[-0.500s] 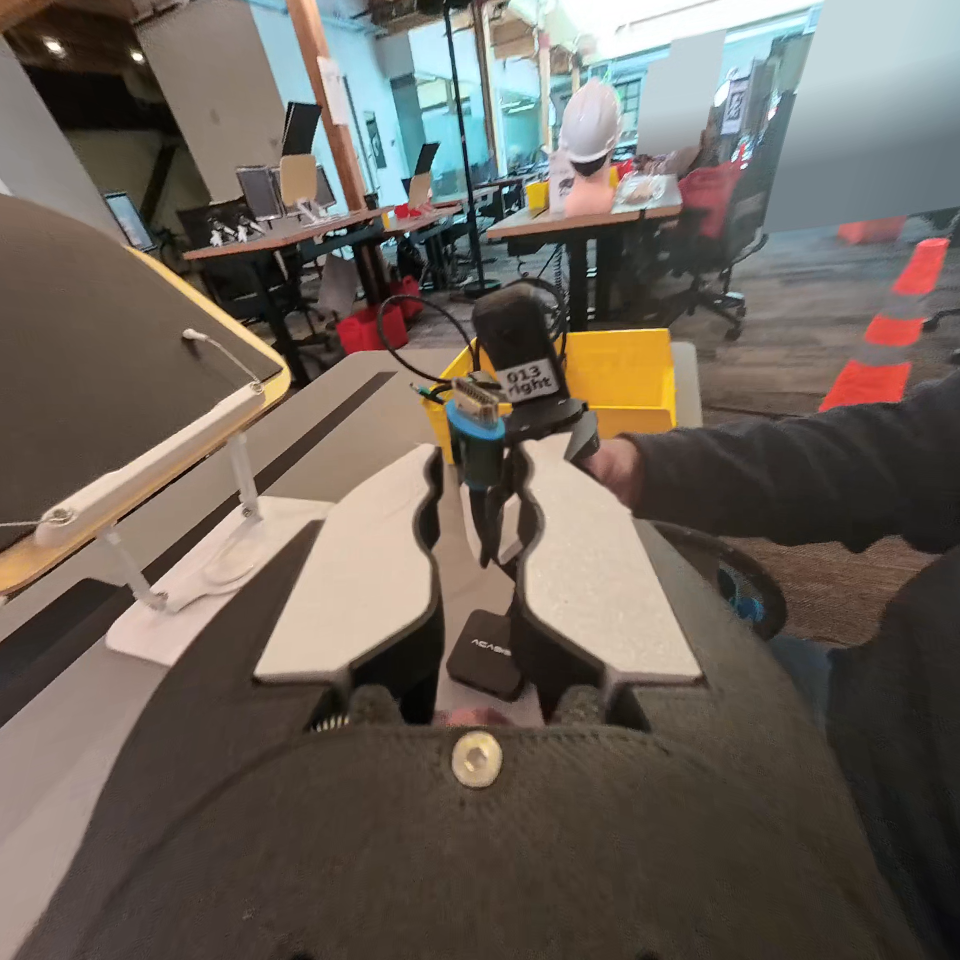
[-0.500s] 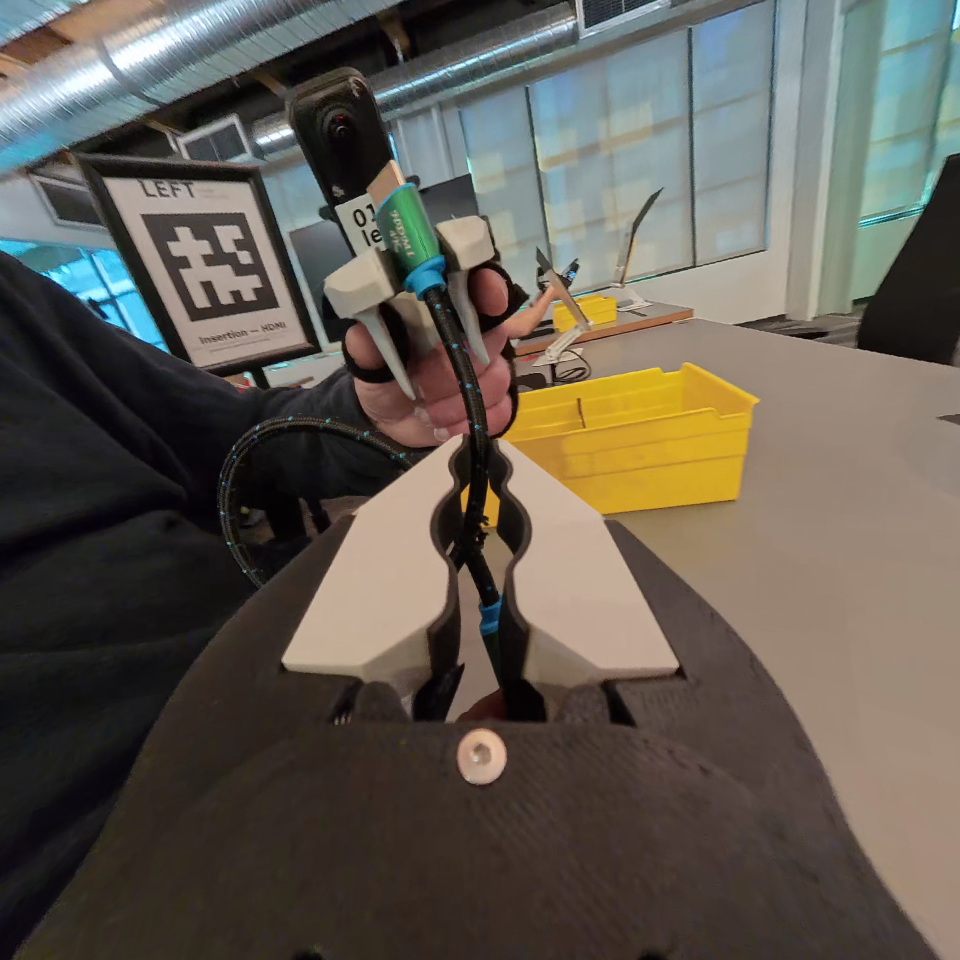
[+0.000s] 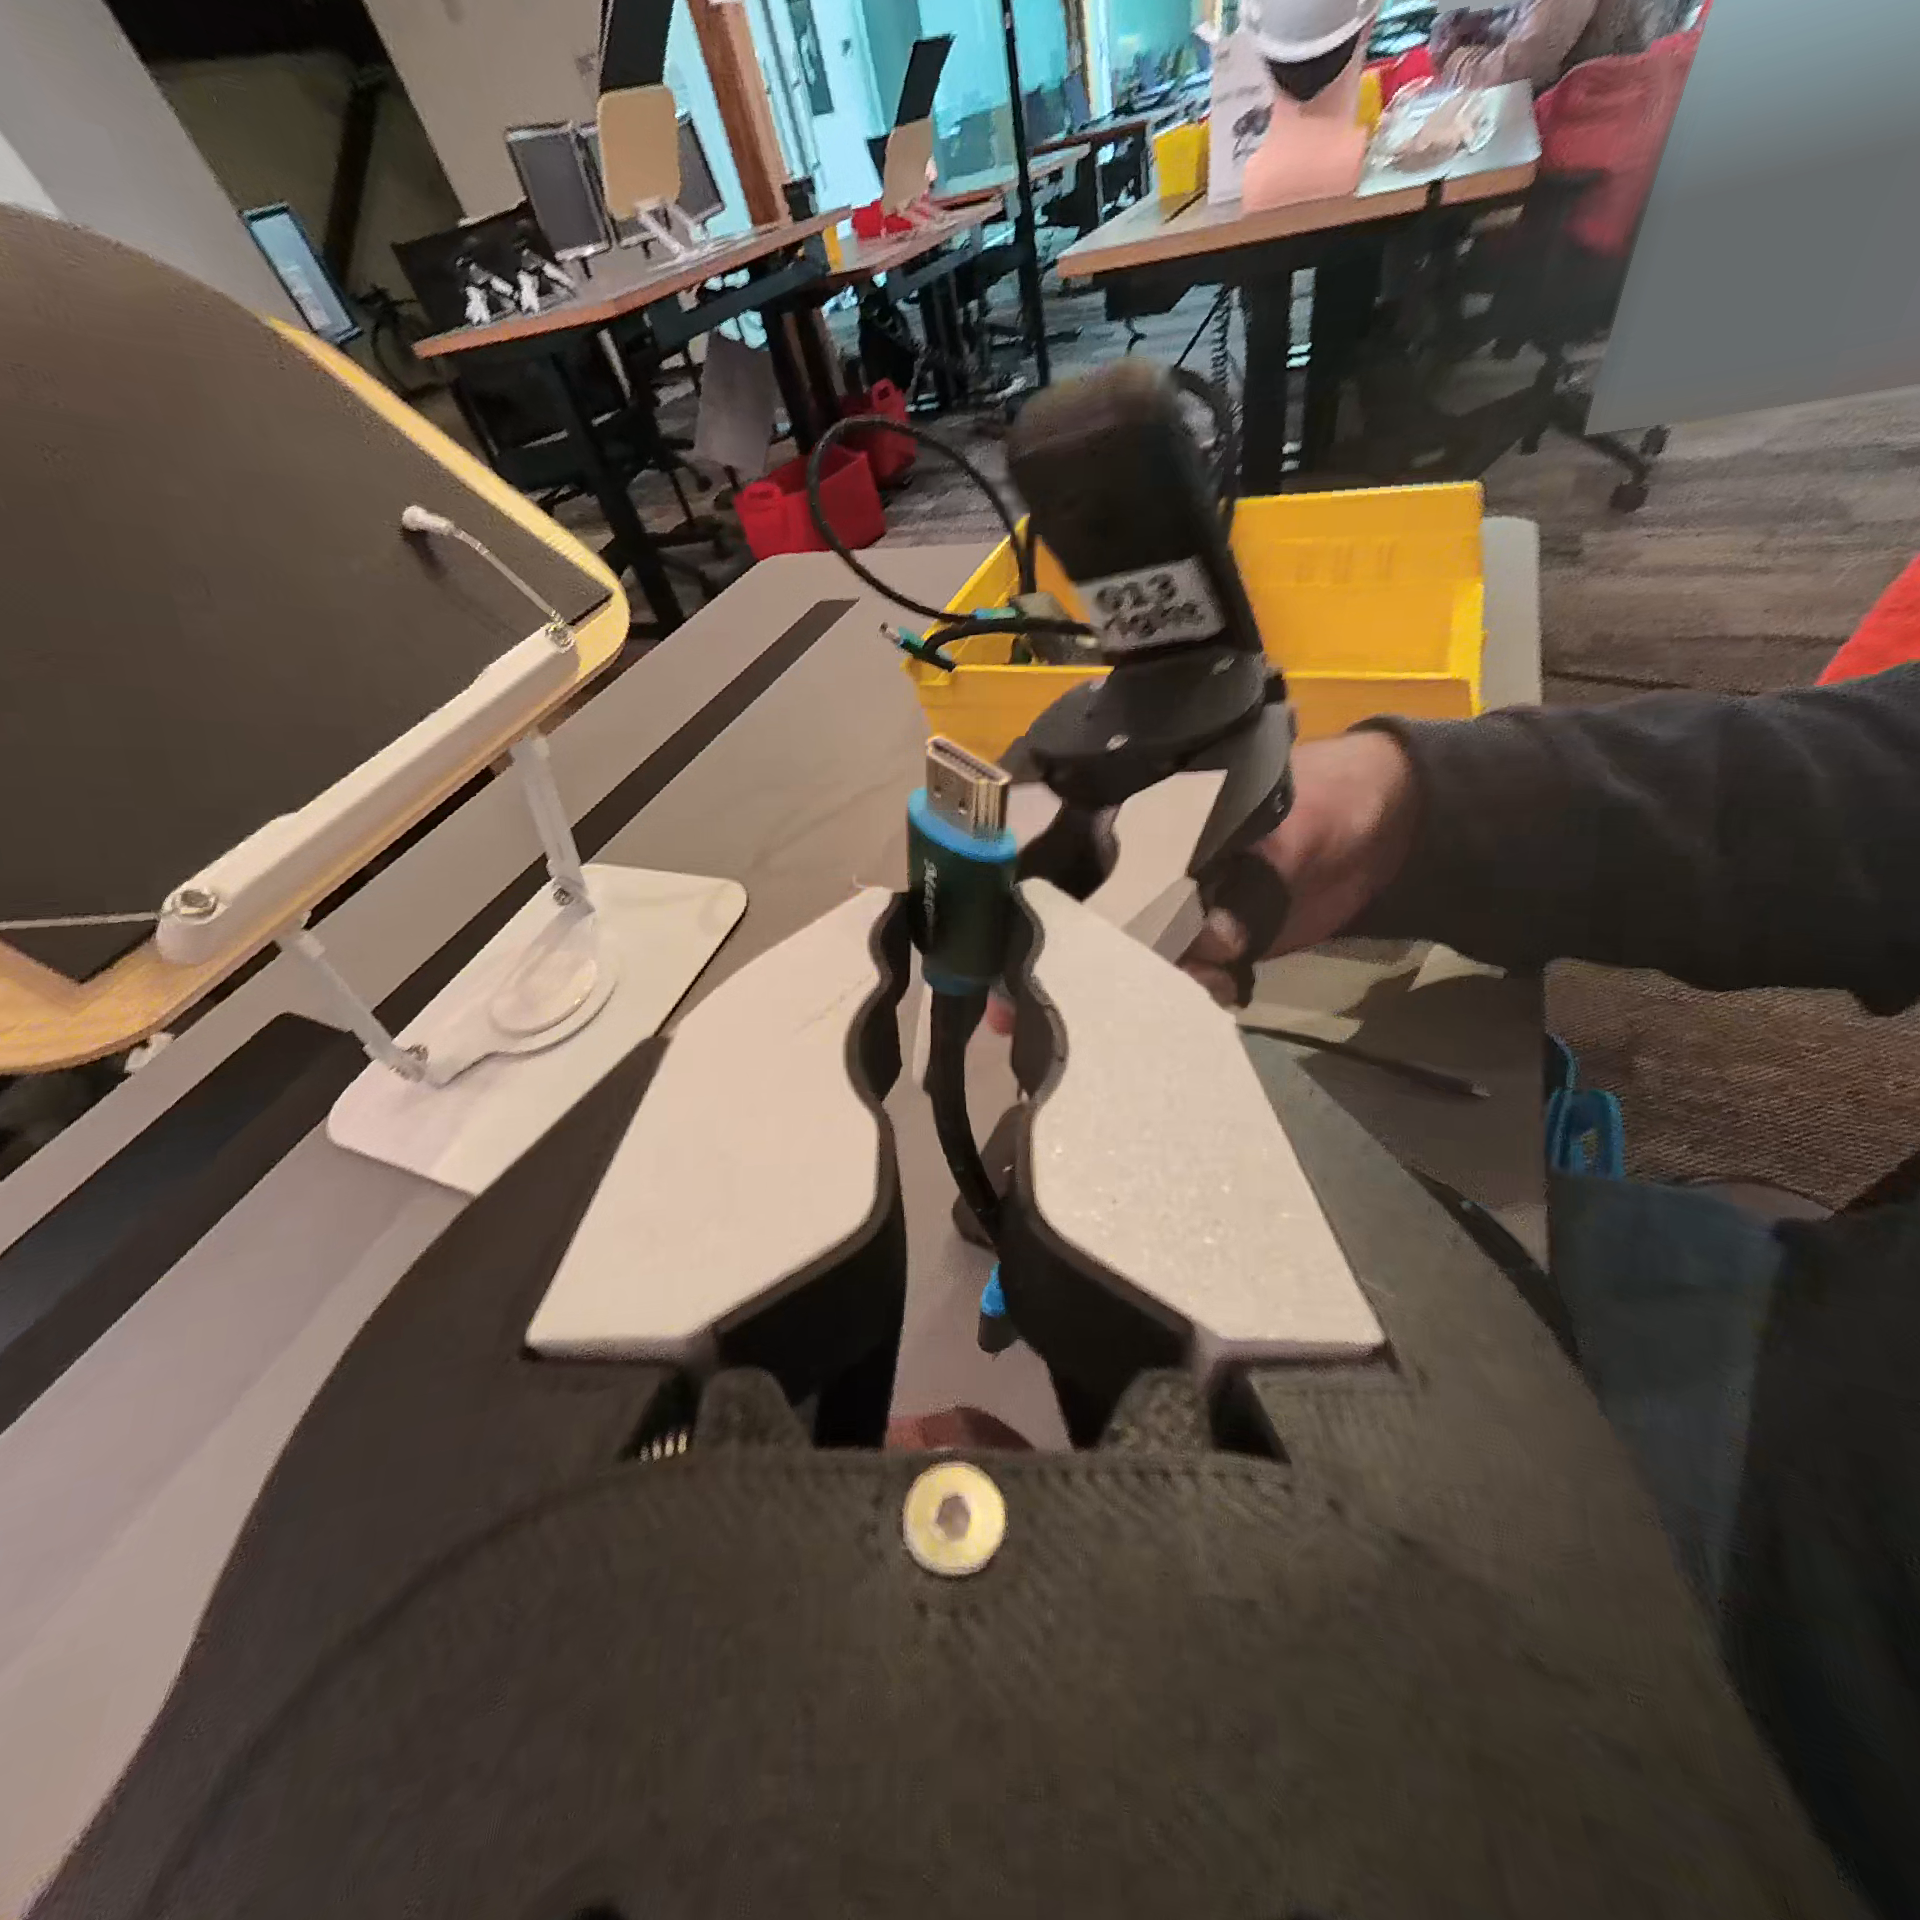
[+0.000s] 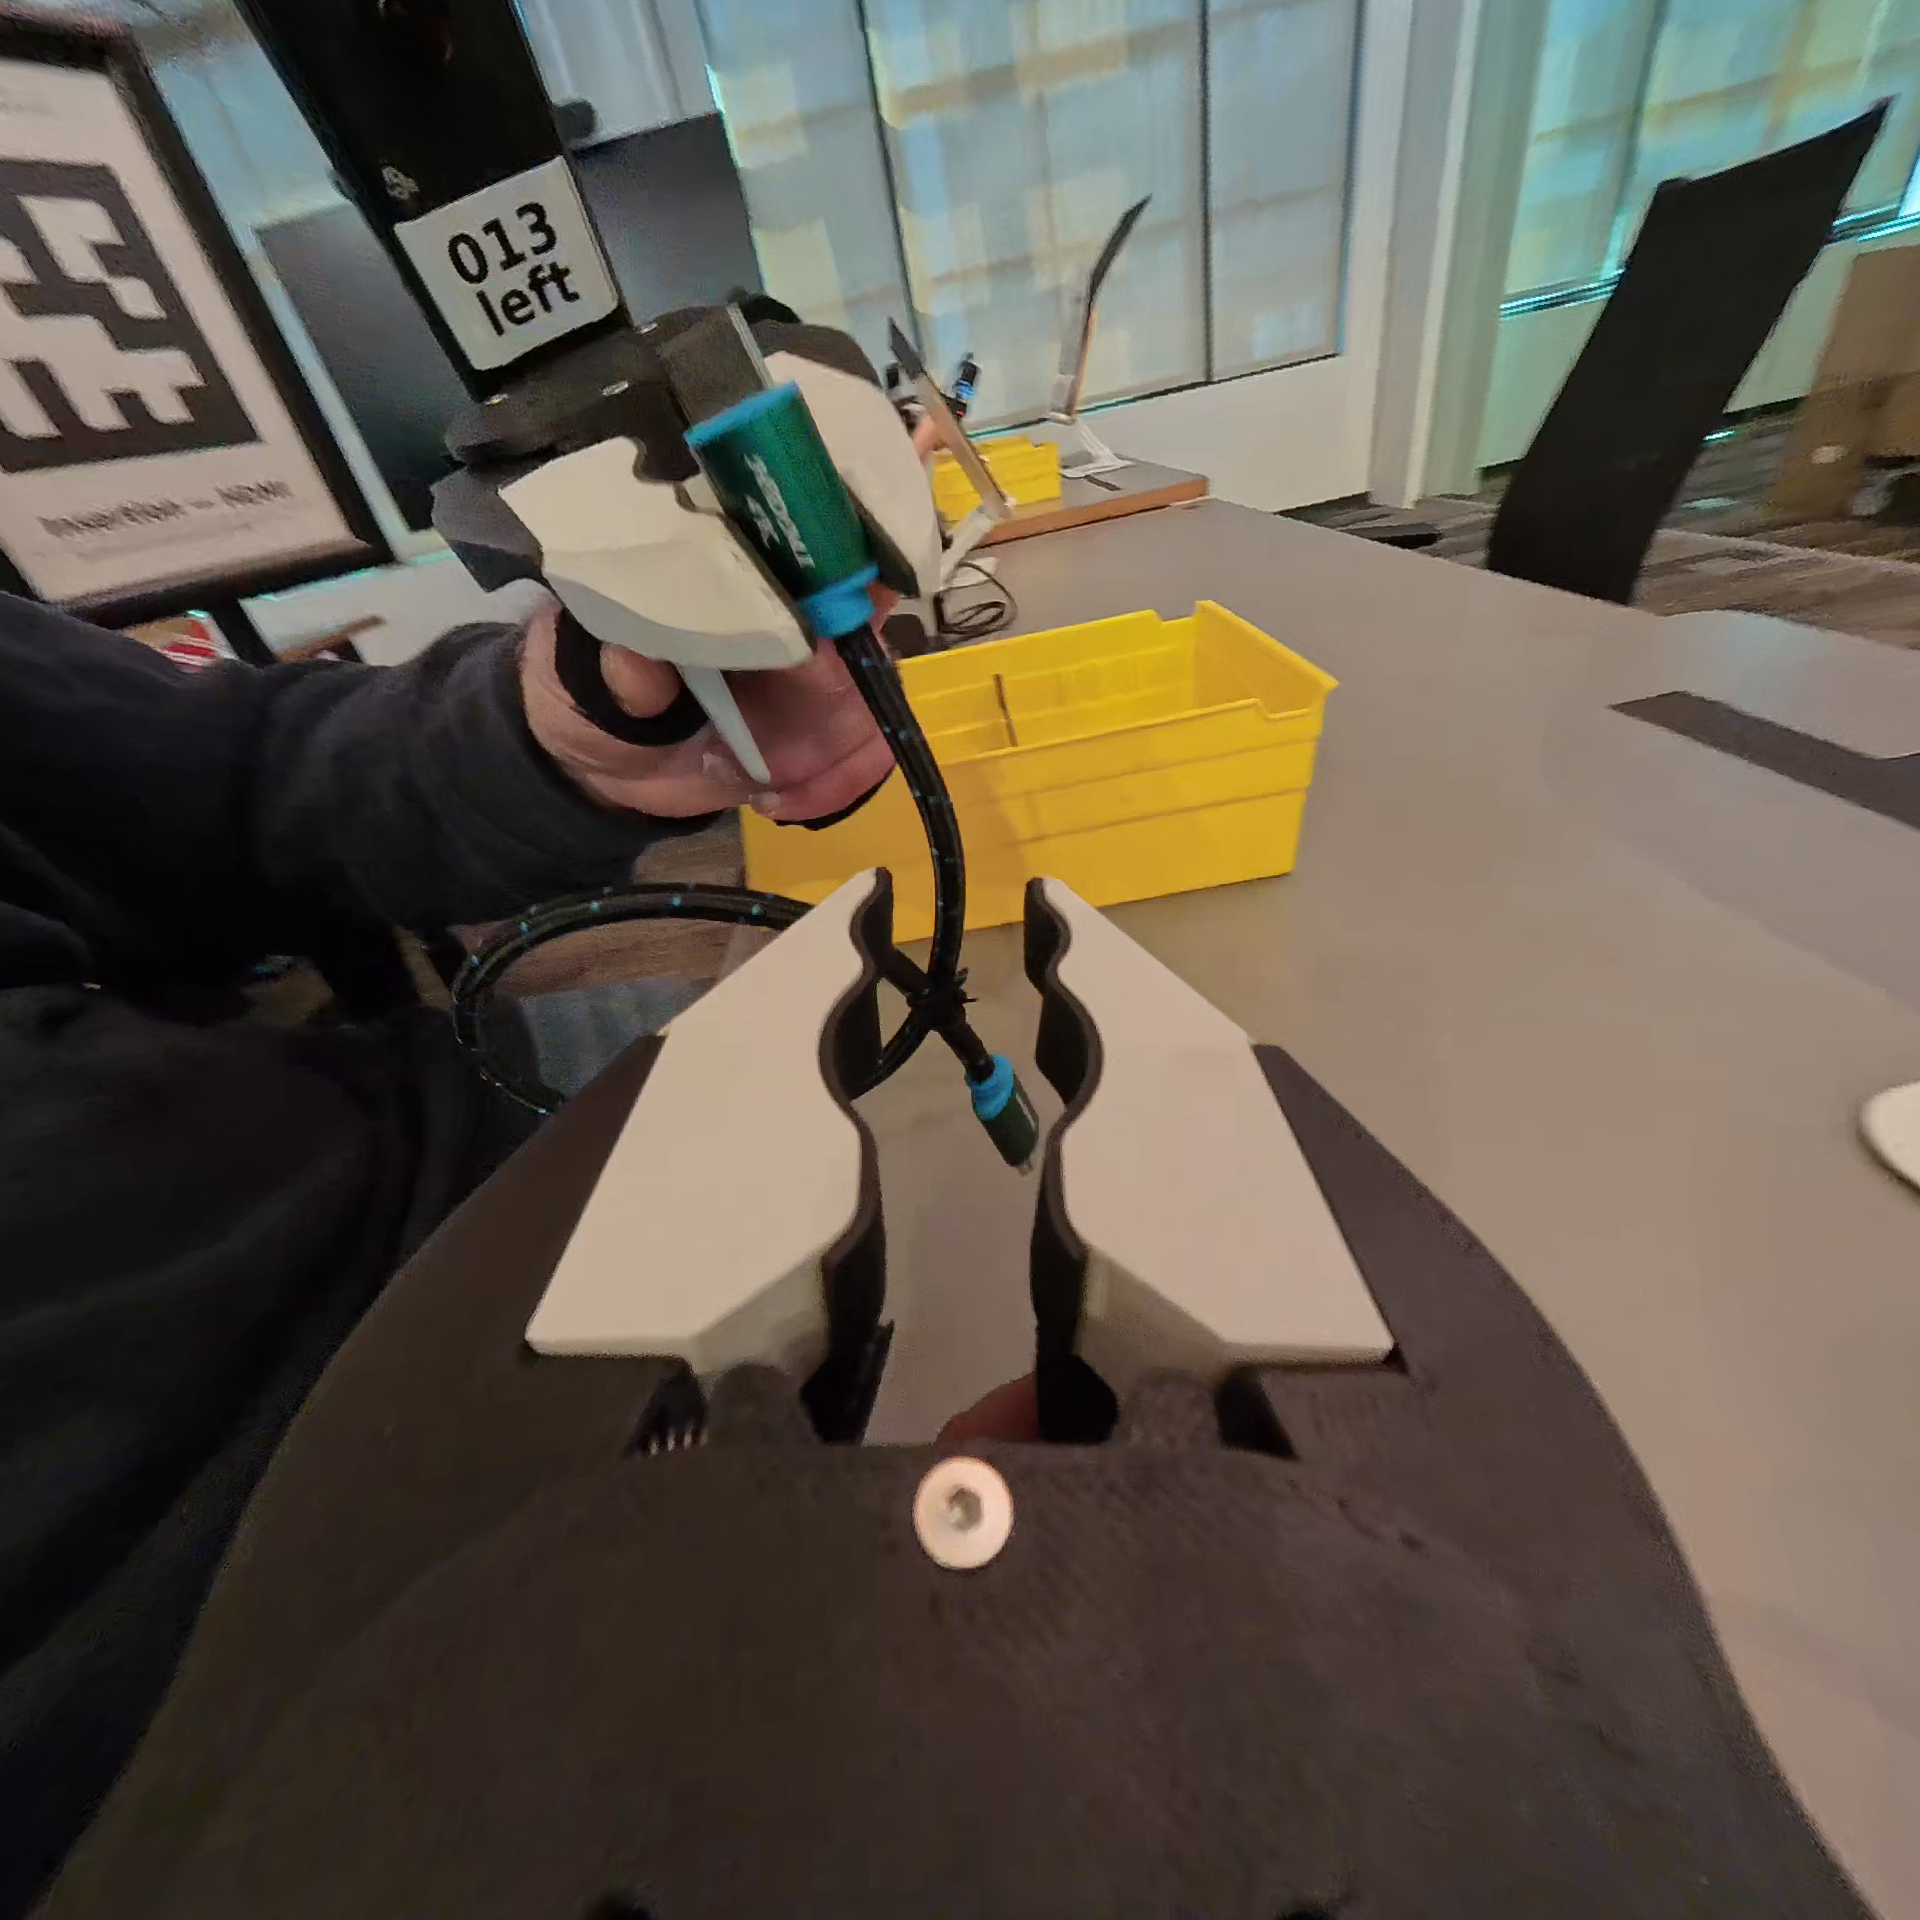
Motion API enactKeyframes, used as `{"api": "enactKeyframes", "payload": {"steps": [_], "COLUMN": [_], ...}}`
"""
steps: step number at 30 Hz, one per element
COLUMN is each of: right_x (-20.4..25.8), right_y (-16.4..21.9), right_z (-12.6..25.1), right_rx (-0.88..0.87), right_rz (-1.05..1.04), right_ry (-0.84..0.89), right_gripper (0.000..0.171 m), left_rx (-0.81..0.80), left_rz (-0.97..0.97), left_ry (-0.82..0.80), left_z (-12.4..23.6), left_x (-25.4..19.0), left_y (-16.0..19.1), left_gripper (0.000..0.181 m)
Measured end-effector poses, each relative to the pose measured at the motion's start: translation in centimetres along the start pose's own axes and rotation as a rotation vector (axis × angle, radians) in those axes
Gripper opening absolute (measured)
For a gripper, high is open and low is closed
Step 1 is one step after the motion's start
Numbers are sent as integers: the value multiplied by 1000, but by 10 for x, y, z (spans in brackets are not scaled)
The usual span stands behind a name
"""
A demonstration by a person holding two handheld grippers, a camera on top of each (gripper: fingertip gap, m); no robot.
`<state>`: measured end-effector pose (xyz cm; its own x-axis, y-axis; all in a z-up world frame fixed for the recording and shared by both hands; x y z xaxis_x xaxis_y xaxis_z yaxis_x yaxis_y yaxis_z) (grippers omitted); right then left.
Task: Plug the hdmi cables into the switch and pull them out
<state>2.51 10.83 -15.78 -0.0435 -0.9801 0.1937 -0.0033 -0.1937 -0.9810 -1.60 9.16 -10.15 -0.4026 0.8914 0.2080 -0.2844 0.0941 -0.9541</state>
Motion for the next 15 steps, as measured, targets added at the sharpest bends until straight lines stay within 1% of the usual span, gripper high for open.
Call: {"api": "enactKeyframes", "payload": {"steps": [4, 7, 10, 15], "right_x": [-8, -9, -5, 11], "right_y": [-11, -24, -31, -28], "right_z": [13, 20, 20, 5], "right_rx": [28, 39, 107, 259], "right_rz": [96, 186, 332, 588], "right_ry": [122, 185, 231, 215], "right_gripper": [24, 23, 23, 23], "left_rx": [77, 165, 261, 322], "left_rz": [-33, -81, -101, -92], "left_ry": [-45, -54, 7, 99], "left_z": [-2, -5, -8, -12], "left_x": [7, 9, 3, -7], "left_y": [14, 26, 41, 51], "left_gripper": [16, 16, 16, 16]}}
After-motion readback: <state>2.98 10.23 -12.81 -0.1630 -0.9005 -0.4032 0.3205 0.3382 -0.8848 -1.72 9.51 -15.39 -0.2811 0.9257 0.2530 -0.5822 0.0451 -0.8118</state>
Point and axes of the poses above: each gripper's, where its closed fingertips meet, z back along the fingers, y out of its underside, x = y × z across the jaws, the point moved 3 cm from there along z, back along the fingers, and after that the axes turned 2 degrees about -y, right-handed, at the moved point
